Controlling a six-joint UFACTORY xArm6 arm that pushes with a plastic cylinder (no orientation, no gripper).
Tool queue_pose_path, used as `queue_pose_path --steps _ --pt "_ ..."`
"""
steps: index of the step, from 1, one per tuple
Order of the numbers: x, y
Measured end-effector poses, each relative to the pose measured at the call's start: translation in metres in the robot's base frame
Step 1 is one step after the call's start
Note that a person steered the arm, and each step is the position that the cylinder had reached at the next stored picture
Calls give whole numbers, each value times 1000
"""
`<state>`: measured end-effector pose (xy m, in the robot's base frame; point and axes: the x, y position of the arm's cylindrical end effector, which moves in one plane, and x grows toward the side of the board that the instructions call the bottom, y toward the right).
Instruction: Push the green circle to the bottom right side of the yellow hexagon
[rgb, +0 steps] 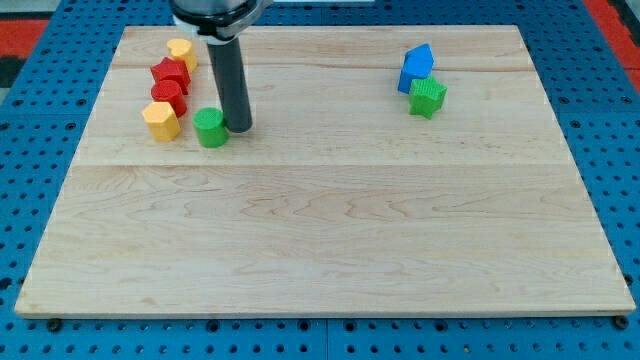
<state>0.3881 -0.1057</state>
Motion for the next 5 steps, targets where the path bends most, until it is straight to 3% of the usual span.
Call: queue_pose_path --steps 1,3,5 --pt "8 -3" --pt "-17 -12" --pt "15 -30"
